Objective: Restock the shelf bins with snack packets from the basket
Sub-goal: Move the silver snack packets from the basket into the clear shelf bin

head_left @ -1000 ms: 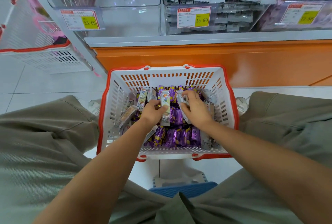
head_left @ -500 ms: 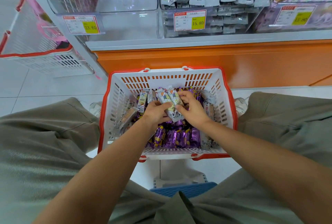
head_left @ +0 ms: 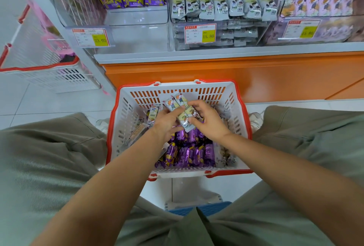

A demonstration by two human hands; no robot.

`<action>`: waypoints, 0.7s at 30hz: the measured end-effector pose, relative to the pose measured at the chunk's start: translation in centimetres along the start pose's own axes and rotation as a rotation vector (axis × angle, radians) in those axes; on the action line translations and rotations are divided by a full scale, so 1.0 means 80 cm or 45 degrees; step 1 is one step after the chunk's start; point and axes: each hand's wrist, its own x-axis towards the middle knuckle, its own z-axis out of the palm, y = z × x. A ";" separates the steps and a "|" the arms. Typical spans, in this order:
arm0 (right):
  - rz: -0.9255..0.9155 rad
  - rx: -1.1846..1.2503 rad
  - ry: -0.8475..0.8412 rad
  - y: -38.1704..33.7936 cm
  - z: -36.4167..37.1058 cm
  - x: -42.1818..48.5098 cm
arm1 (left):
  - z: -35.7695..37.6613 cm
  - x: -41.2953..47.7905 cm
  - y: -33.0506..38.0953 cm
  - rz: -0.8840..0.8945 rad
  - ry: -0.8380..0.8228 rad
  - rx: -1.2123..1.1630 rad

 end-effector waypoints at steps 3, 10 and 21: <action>-0.095 -0.054 0.026 -0.016 -0.011 -0.004 | 0.003 -0.006 0.015 0.048 0.000 0.011; -0.306 -0.277 0.278 -0.068 -0.037 -0.008 | 0.026 -0.048 0.066 0.159 -0.159 -0.159; -0.448 -0.224 0.705 -0.156 -0.131 0.017 | 0.059 -0.103 0.168 0.887 -0.084 0.453</action>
